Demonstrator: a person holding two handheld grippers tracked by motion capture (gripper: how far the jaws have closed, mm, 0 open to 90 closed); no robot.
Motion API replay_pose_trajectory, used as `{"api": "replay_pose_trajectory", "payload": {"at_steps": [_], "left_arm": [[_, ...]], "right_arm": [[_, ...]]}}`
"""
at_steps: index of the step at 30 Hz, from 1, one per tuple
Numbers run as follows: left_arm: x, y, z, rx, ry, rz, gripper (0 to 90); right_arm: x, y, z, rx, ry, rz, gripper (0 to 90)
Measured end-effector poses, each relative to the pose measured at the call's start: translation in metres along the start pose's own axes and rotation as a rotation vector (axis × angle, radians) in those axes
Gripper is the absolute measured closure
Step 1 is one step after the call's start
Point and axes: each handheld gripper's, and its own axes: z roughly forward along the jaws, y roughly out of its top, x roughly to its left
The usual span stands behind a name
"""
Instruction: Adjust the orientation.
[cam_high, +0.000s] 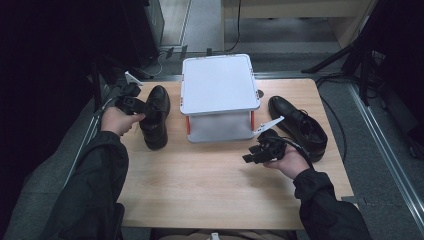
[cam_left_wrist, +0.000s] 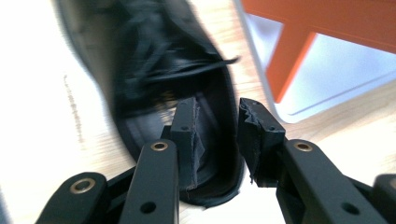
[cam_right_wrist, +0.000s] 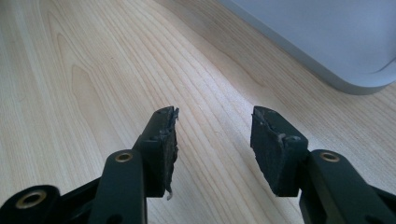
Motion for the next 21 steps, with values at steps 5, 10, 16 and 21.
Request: {"api": "replay_pose_trajectory", "payload": {"at_steps": [5, 10, 16, 21], "left_arm": [[0.028, -0.005, -0.007, 0.006, 0.004, -0.07, 67.3], [0.04, -0.007, 0.001, 0.022, 0.008, -0.109, 65.9], [0.046, -0.008, 0.022, 0.068, 0.03, -0.141, 65.0], [0.048, -0.006, 0.039, 0.096, 0.024, -0.187, 67.1]], "right_arm": [[0.0, -0.003, -0.001, 0.005, -0.005, 0.001, 50.7], [0.0, -0.005, -0.002, 0.006, -0.012, 0.009, 50.6], [0.0, -0.008, -0.003, 0.011, -0.019, 0.015, 50.5], [-0.001, -0.011, -0.005, 0.008, -0.025, 0.019, 50.5]]}}
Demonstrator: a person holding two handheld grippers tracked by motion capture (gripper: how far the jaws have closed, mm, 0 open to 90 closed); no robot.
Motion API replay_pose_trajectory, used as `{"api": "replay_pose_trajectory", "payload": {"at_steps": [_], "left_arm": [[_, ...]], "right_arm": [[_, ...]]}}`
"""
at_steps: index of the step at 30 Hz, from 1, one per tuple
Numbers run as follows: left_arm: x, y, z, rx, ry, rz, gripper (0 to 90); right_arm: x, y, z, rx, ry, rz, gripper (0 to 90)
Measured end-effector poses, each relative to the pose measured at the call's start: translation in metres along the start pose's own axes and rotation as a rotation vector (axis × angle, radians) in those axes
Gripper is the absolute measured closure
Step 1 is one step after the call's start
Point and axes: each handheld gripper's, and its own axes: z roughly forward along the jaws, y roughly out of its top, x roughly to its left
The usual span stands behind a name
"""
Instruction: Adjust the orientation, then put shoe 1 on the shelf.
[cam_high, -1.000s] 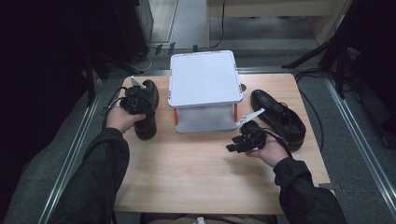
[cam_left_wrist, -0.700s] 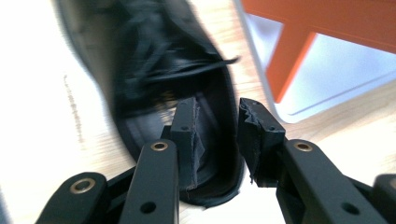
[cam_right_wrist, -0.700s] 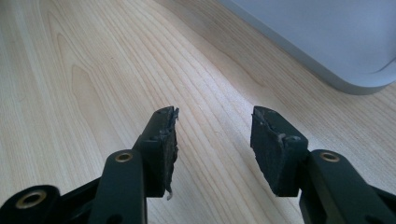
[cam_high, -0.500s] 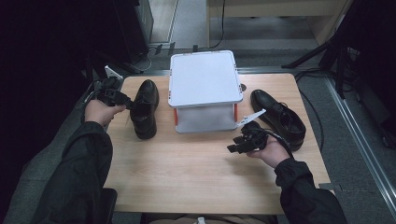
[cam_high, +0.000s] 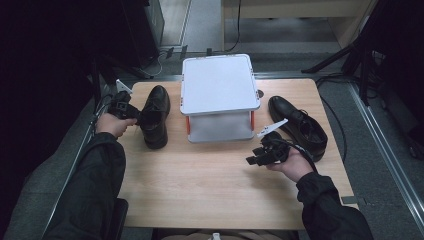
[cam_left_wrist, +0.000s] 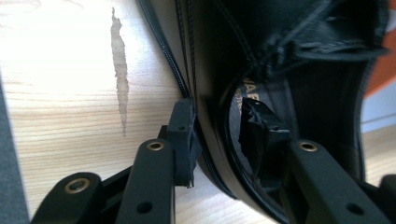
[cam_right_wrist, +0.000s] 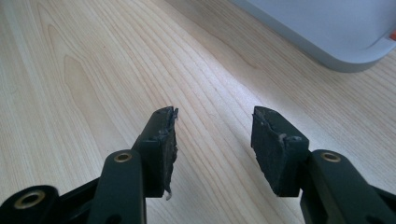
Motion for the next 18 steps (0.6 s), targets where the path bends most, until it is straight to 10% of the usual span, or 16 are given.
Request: {"api": "replay_pose_trajectory", "payload": {"at_steps": [18], "left_arm": [[0.003, 0.011, 0.021, 0.079, 0.032, -0.098, 79.8]], "right_arm": [[0.001, -0.005, -0.002, 0.001, -0.011, 0.005, 50.5]]}}
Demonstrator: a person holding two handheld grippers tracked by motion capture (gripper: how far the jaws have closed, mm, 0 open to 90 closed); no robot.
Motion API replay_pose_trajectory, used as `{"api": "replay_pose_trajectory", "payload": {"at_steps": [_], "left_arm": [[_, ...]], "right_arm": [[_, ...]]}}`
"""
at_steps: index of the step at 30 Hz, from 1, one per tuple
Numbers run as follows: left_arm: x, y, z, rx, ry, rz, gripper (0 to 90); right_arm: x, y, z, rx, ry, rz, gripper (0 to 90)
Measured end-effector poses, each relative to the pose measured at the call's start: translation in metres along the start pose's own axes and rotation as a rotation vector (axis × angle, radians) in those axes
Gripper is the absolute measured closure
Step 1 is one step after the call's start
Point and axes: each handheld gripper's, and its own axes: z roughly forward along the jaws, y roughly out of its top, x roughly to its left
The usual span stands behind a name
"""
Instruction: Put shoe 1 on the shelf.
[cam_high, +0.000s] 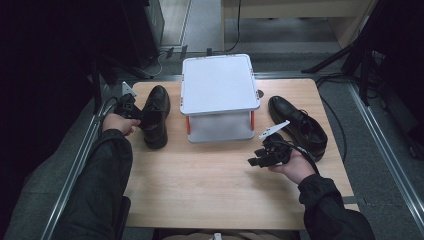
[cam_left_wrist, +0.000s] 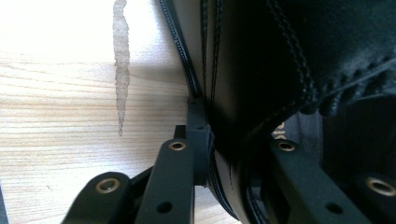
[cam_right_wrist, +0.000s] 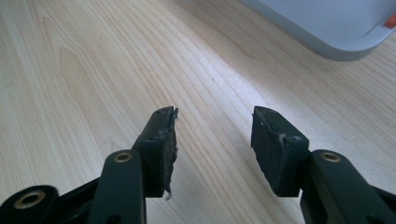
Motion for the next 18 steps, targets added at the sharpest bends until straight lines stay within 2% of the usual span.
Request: {"api": "replay_pose_trajectory", "payload": {"at_steps": [3, 6, 8, 15, 18], "left_arm": [[0.005, 0.001, -0.002, 0.001, 0.008, -0.03, 82.6], [0.011, 0.001, -0.005, -0.001, -0.008, -0.063, 83.7], [0.012, 0.003, -0.007, 0.007, -0.006, -0.059, 84.0], [0.011, 0.007, -0.022, -0.019, -0.037, -0.071, 85.1], [0.008, 0.007, -0.032, -0.032, -0.038, -0.07, 85.3]], "right_arm": [[0.0, 0.001, 0.001, 0.01, -0.002, -0.005, 50.5], [0.001, 0.001, 0.002, 0.012, -0.002, -0.007, 50.5], [0.001, 0.002, 0.003, 0.01, -0.001, -0.01, 50.5], [-0.001, 0.003, 0.002, 0.008, 0.001, -0.01, 50.5], [0.0, 0.003, 0.003, 0.011, 0.001, -0.013, 50.5]]}}
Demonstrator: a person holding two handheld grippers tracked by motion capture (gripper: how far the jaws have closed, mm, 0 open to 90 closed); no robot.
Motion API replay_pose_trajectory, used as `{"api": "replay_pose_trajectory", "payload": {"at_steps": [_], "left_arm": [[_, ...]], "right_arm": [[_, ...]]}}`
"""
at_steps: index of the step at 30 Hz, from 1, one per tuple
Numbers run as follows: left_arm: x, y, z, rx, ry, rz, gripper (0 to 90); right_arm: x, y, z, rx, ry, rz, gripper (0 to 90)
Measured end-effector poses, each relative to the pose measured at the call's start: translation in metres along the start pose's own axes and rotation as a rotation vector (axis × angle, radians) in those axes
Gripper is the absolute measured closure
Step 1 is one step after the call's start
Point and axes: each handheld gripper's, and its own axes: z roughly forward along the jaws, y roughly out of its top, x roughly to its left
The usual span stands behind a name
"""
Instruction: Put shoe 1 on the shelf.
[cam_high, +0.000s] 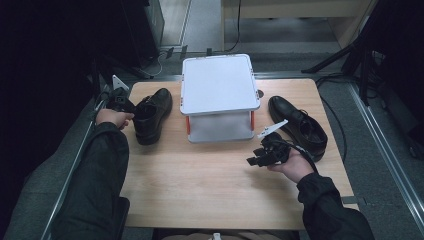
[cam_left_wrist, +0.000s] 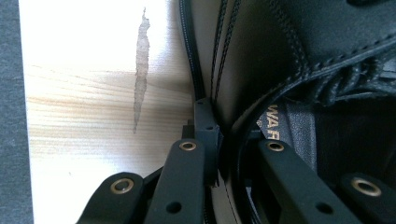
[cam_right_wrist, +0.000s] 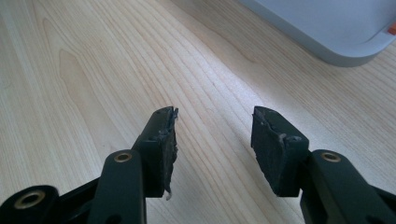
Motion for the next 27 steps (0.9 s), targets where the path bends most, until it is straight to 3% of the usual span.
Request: {"api": "replay_pose_trajectory", "payload": {"at_steps": [6, 14, 20, 27], "left_arm": [[-0.009, 0.003, -0.021, -0.025, -0.023, 0.002, 85.3], [-0.029, 0.01, -0.066, -0.076, -0.021, 0.021, 85.2], [-0.058, 0.019, -0.107, -0.106, 0.001, 0.005, 85.1], [-0.1, 0.028, -0.136, -0.133, 0.0, 0.037, 85.0]], "right_arm": [[0.001, 0.002, 0.001, -0.001, 0.008, -0.008, 50.6], [0.002, 0.006, 0.004, 0.008, 0.016, -0.016, 50.6], [0.002, 0.008, 0.006, 0.007, 0.018, -0.023, 50.7], [0.002, 0.009, 0.006, 0.01, 0.022, -0.029, 50.8]]}}
